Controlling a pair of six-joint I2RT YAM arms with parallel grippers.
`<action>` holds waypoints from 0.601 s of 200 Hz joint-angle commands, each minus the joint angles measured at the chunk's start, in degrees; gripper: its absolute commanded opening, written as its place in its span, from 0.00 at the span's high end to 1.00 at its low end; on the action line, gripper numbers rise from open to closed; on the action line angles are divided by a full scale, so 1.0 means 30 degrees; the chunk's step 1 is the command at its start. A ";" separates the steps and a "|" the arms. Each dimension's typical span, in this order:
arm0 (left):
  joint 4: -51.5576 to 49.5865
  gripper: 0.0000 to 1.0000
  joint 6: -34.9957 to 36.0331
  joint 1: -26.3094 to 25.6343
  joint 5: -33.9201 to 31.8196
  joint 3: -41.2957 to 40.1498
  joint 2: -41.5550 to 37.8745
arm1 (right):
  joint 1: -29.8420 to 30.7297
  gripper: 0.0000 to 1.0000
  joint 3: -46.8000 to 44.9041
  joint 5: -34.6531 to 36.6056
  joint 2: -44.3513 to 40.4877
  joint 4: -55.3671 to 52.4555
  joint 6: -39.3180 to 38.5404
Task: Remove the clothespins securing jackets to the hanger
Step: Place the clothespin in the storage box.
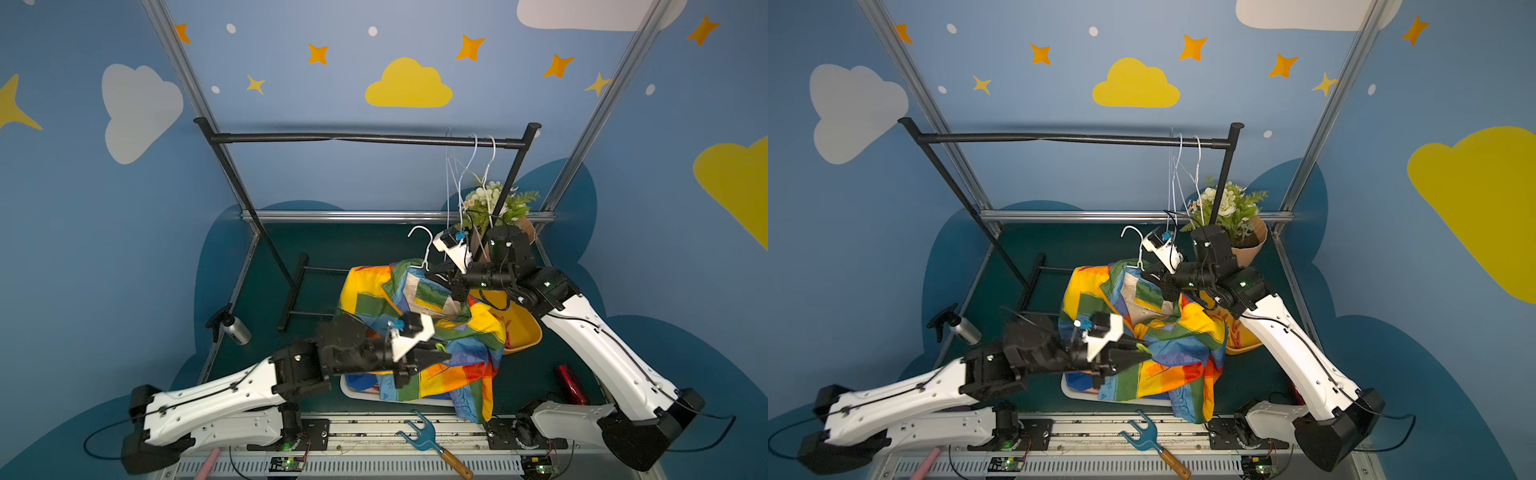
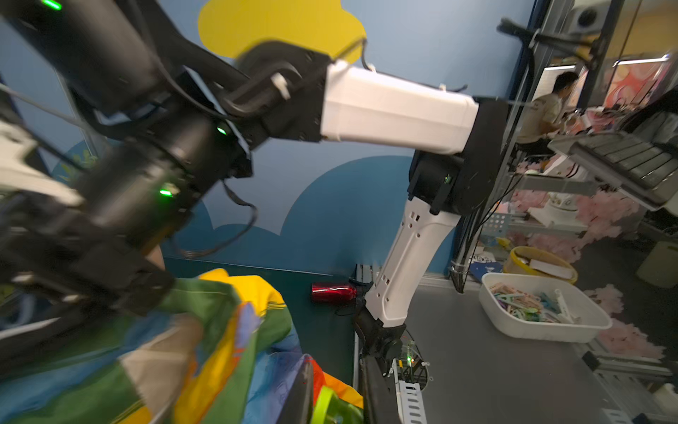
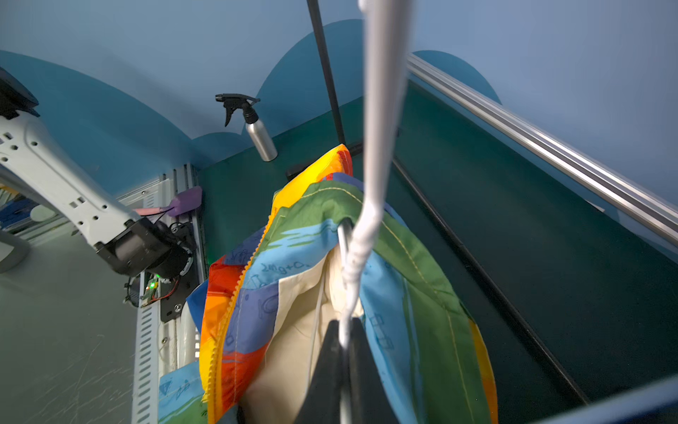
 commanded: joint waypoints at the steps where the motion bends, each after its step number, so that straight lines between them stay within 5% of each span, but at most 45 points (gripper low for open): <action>1: 0.5781 0.96 0.0249 -0.1942 -0.7097 -0.1027 0.3163 | 0.0052 1.00 0.1173 0.1213 0.0337 -0.0167 0.0756; 67: 1.3623 0.96 0.1423 -0.1310 -1.0395 0.4088 1.4879 | 0.0339 1.00 0.1677 0.1204 0.0181 -0.1074 0.1345; 120: 1.0260 0.96 -0.1361 0.1913 -0.7793 1.1014 2.2017 | 0.0706 1.00 0.1295 0.1279 -0.0699 -0.1519 0.1772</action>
